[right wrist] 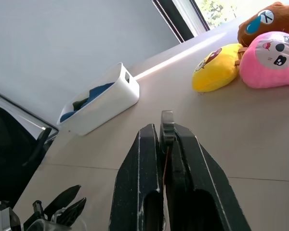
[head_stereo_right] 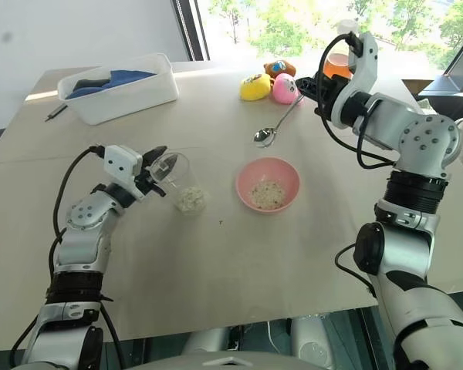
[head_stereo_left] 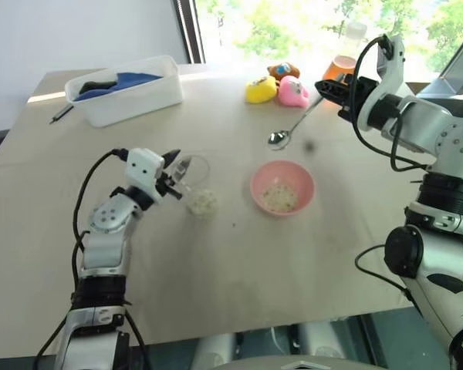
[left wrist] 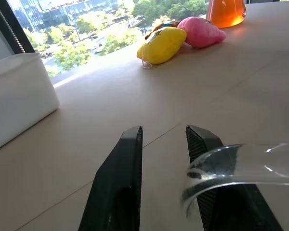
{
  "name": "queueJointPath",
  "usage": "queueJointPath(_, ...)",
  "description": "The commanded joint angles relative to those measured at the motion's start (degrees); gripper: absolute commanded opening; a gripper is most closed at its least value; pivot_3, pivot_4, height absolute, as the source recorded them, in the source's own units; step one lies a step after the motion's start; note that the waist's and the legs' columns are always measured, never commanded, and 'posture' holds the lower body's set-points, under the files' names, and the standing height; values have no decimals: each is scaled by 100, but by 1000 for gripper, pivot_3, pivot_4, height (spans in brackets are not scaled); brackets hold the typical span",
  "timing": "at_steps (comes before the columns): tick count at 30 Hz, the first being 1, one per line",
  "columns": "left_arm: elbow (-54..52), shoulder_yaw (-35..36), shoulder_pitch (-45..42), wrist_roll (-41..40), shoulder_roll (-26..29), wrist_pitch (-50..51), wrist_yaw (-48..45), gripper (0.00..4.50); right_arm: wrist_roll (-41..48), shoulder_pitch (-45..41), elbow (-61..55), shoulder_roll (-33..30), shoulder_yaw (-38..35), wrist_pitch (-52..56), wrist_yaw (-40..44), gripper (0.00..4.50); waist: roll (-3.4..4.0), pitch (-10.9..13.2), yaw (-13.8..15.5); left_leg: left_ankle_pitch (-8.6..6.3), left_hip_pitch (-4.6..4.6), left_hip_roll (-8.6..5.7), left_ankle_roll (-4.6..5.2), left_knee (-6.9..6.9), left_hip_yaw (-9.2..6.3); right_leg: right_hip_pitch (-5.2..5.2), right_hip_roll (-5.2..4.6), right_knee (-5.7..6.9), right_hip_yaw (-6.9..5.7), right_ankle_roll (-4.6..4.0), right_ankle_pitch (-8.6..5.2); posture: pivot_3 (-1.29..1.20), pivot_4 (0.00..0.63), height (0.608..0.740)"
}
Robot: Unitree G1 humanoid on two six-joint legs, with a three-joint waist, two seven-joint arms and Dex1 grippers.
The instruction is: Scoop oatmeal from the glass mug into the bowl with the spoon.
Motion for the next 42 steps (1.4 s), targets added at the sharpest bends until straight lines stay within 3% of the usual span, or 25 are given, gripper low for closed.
queueJointPath(1,-113,7,29,-66,-21,-93,-17,1668,159,-16,-318,-19,-143,-48,-20,0,0,0,1,0,0,0,0,0,0,0,0,0,0,0,0,0,150,740)
queueJointPath(6,-212,-21,128,-117,-57,-36,-55,1668,181,17,-365,-3,-158,-37,-58,0,0,0,1,0,0,0,0,0,0,0,0,0,0,0,0,0,150,740)
queueJointPath(9,-256,17,152,-174,-97,11,-23,971,195,33,-389,11,-164,-30,-74,0,0,0,2,0,0,0,0,1,0,0,0,0,0,0,0,0,150,740)
queueJointPath(11,-285,25,167,-194,-108,49,19,121,195,29,-380,13,-164,-31,-73,0,0,-2,7,0,0,0,0,1,0,0,-1,0,0,0,0,0,150,740)
queueJointPath(12,-319,23,193,-192,-107,64,56,55,195,28,-382,15,-162,-30,-70,0,5,-6,11,0,1,2,0,3,-1,1,-1,-1,0,0,0,0,150,740)
queueJointPath(21,-697,10,416,-274,-223,299,355,55,277,-97,-374,95,-139,28,-91,0,12,-9,3,3,31,3,-4,4,17,7,1,8,21,0,0,0,150,740)
queueJointPath(34,-1330,-25,-24,-42,-554,1155,1503,55,1549,-803,-694,664,-27,429,-417,0,12,-8,14,3,22,-1,-4,3,7,7,-1,4,14,0,0,0,150,740)
queueJointPath(42,-1494,-168,-187,25,-740,1361,1621,55,806,-458,-682,714,946,-46,90,0,12,-8,5,3,21,-2,-4,1,9,6,0,4,13,0,0,0,150,740)
